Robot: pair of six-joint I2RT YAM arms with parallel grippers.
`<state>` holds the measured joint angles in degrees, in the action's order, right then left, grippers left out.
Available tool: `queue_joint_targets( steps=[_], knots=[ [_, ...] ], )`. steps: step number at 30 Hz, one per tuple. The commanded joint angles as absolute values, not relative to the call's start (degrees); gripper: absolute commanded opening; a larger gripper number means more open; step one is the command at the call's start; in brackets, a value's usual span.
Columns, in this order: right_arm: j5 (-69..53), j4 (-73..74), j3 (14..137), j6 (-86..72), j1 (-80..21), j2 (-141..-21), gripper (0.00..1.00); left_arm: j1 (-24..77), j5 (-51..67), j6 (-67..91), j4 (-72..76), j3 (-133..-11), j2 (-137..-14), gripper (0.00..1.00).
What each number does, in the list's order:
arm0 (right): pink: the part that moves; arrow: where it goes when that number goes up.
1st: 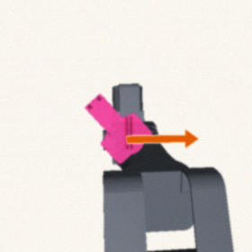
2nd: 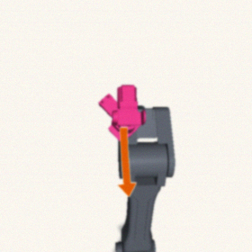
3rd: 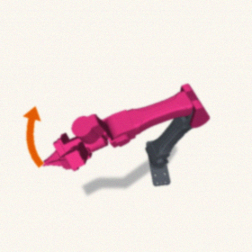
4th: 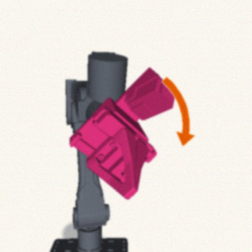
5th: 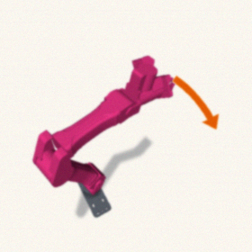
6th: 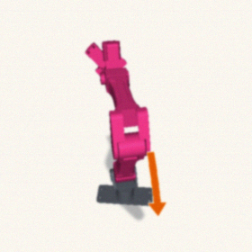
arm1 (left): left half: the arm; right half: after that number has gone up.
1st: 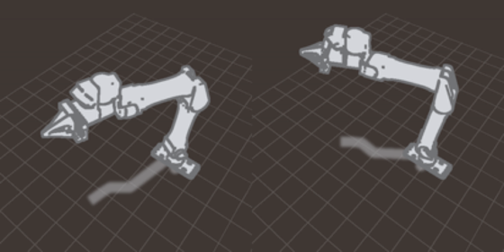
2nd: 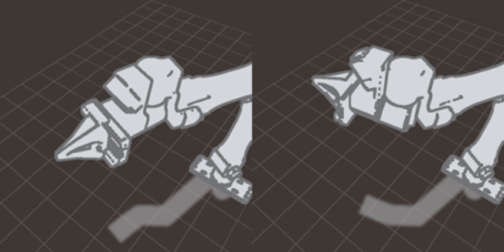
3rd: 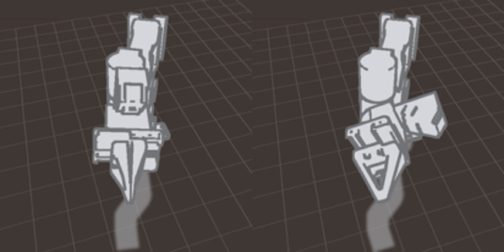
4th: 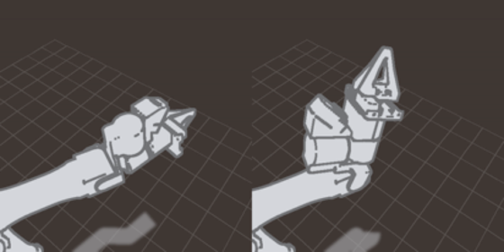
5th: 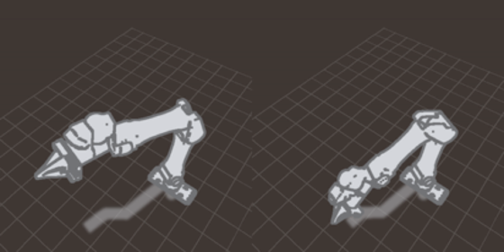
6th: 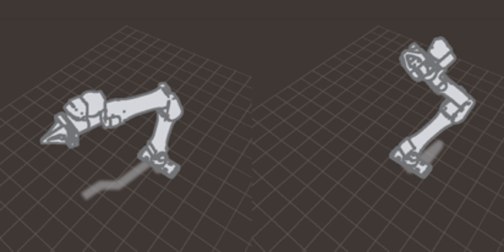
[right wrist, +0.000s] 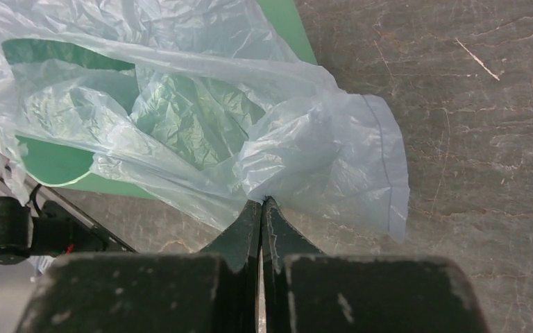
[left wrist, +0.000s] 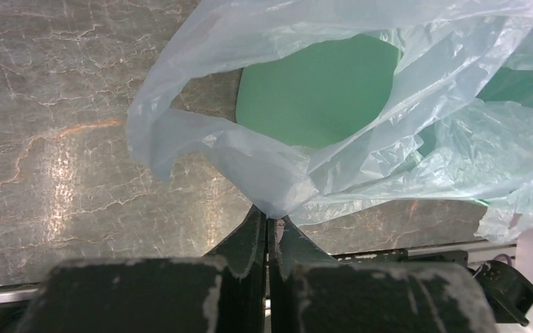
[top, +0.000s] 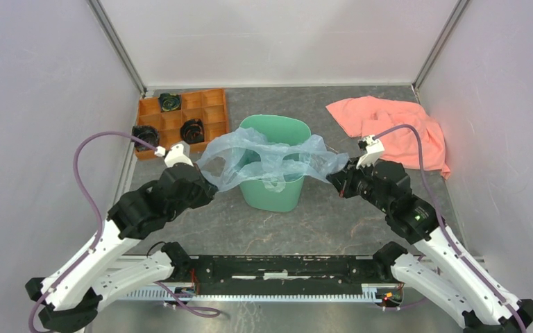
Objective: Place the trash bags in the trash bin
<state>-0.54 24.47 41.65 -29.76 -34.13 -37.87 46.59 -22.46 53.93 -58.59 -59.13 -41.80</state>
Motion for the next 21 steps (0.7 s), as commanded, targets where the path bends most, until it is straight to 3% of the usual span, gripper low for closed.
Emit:
queue_joint_targets(
  steps=[1,7,14,21],
  knots=[
    [-1.3,27.2,42.4,-23.4,-34.0,-38.4,0.00,46.3,-27.2,52.7,-60.0,-59.9,-41.7,0.02],
    [-9.8,29.6,41.2,-18.7,-34.1,-36.2,0.01,46.3,-28.6,51.9,-61.5,-59.7,-40.6,0.02],
    [-7.9,27.3,36.3,-19.1,-34.0,-36.8,0.01,46.3,-31.6,51.0,-59.4,-57.1,-42.7,0.02],
    [0.7,0.9,26.6,-18.3,-34.1,-37.9,0.02,46.3,-36.1,49.5,-52.3,-52.2,-46.2,0.02]
  ],
)
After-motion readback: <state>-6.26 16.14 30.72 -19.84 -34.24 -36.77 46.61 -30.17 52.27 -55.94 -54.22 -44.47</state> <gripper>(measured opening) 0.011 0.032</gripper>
